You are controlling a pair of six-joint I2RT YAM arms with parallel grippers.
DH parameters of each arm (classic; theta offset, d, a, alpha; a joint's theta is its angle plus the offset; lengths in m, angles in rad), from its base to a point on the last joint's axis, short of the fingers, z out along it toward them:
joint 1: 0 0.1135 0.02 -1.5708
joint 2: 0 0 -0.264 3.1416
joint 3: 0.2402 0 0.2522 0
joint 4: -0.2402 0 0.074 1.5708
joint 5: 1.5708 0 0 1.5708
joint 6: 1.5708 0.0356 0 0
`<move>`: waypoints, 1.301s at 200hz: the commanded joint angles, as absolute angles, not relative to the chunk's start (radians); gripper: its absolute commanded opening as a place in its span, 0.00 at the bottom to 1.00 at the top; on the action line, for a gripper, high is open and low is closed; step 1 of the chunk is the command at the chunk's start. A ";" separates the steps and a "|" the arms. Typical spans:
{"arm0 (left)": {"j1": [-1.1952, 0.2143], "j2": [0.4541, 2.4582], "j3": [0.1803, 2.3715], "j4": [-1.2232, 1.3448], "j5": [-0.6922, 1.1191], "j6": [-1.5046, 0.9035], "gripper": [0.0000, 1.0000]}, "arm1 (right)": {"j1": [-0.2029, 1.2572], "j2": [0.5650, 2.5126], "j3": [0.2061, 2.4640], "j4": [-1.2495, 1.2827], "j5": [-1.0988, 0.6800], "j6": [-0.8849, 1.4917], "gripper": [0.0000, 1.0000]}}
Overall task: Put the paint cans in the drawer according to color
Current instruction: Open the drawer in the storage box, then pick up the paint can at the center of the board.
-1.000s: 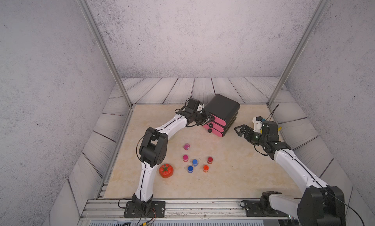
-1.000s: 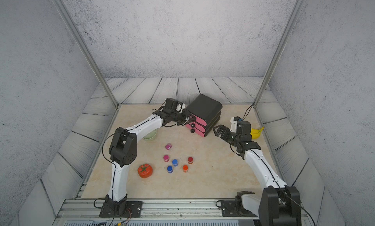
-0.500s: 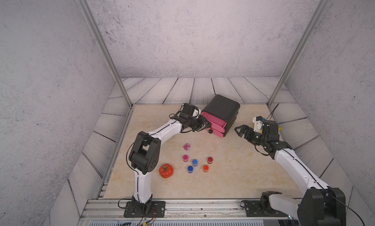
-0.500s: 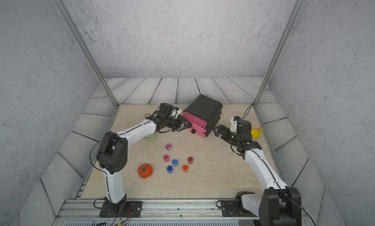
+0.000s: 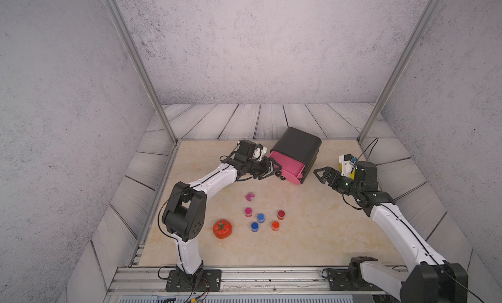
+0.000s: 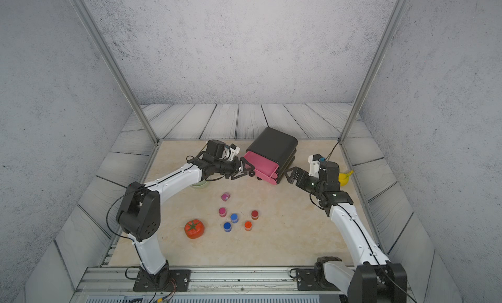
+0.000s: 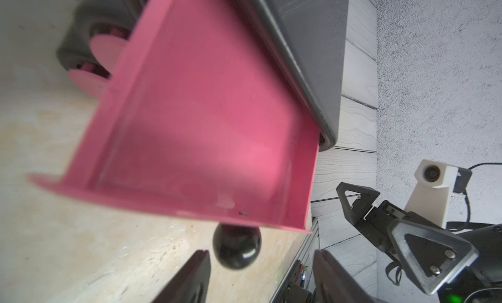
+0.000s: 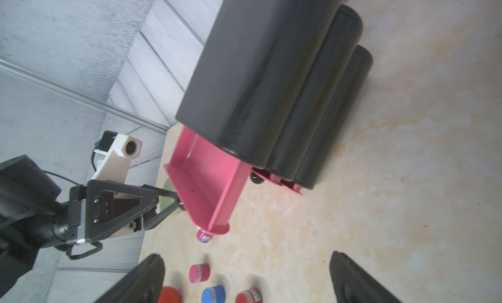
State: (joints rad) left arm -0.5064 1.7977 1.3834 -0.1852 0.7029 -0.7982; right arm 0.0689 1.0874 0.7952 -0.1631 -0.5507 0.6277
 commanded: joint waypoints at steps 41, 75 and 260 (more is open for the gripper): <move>-0.485 1.395 1.238 -0.552 0.217 -0.362 0.70 | 0.272 1.012 0.748 -0.166 -0.641 0.527 0.96; -0.480 1.217 1.030 -0.565 -0.079 -0.412 1.00 | 0.579 1.077 0.769 -0.306 -0.285 0.349 0.95; -0.460 1.057 0.834 -0.511 -0.118 -0.533 0.98 | 0.901 1.667 1.026 -0.505 0.155 0.546 0.65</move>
State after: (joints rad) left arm -0.4664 1.0725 0.8360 -0.5152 -0.1188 -0.5243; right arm 0.9020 1.6142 0.9997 -0.4725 0.1268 0.5163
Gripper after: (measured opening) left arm 0.984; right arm 0.666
